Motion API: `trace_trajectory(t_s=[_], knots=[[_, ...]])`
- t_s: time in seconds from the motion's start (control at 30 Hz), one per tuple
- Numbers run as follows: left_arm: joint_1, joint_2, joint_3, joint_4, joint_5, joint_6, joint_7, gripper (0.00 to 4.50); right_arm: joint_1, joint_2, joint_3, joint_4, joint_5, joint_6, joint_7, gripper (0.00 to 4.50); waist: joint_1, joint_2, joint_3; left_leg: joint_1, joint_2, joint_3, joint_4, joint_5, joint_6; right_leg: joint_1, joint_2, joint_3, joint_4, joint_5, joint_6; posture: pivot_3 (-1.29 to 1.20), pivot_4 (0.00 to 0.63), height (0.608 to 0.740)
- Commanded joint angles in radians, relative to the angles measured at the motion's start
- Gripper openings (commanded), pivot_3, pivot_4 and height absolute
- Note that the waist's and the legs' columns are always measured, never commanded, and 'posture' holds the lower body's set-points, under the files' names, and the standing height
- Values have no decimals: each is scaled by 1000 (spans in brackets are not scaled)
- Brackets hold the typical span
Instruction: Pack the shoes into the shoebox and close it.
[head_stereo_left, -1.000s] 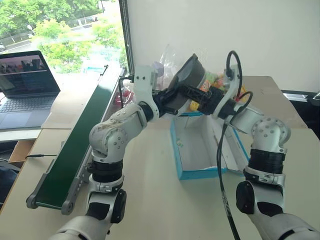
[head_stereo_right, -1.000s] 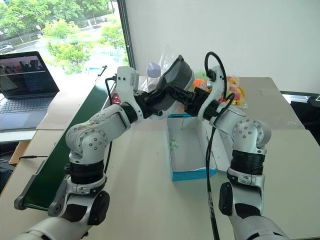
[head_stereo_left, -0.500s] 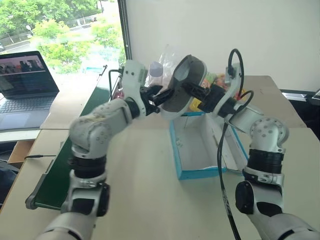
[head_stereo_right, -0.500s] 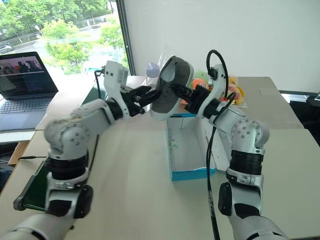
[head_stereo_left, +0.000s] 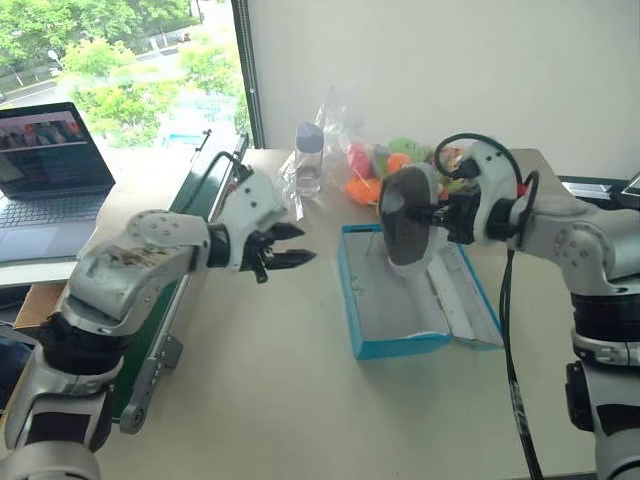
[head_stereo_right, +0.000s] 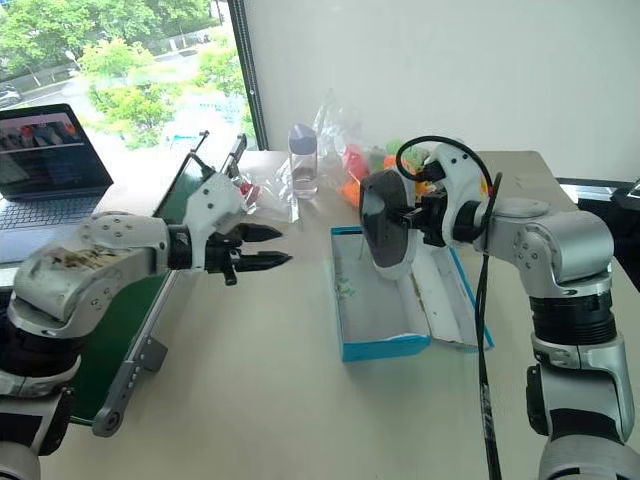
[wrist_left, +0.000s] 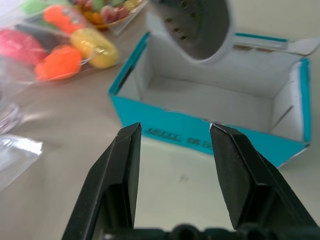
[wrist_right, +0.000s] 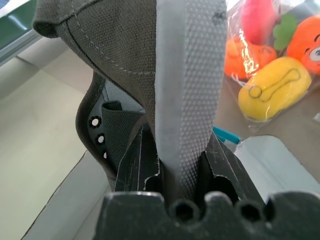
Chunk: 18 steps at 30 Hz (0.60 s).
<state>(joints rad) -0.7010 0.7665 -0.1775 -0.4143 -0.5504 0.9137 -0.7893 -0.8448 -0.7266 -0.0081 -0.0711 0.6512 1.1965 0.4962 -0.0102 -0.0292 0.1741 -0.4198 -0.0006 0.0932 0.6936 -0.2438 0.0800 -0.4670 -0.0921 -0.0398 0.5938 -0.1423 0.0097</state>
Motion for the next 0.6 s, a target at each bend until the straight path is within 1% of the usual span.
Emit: trace_trajectory(t_s=[0.03, 0.1, 0.2, 0.3, 0.6], knots=[[17, 3, 3, -38, 20, -45, -20, 2311, -39, 16, -14, -11, 5, 74, -10, 333, -1, 0, 0, 0, 0, 0, 0, 0, 0, 0, 0, 0, 0, 0, 1, 0, 150, 740], [22, 3, 4, -39, 24, -47, -24, 2311, -31, 21, 2, -6, -17, 85, -14, 333, 1, 0, 0, 0, 0, -1, 0, 0, 0, 0, 1, -1, 0, 0, 1, 0, 150, 740], [27, 12, 7, -45, 33, -55, -41, 2311, -19, -2, 83, 13, -90, 88, -26, 333, 1, 0, 0, -1, 0, -1, 0, 0, 0, 0, 0, -1, 0, 0, 1, 0, 150, 740], [21, 27, 11, -54, 31, -59, -74, 2311, -5, 12, 86, 56, -101, 94, -11, 333, 5, 0, 0, -2, -1, -1, 1, 0, 1, -1, 0, -1, 0, 1, 1, 0, 150, 740], [-57, 54, 19, -44, 26, -52, -159, 2311, 16, 14, 168, 168, -191, 85, 21, 333, 8, 0, 0, -3, -1, -1, 2, 0, 1, -1, 1, -1, 0, 1, 2, 0, 150, 740]])
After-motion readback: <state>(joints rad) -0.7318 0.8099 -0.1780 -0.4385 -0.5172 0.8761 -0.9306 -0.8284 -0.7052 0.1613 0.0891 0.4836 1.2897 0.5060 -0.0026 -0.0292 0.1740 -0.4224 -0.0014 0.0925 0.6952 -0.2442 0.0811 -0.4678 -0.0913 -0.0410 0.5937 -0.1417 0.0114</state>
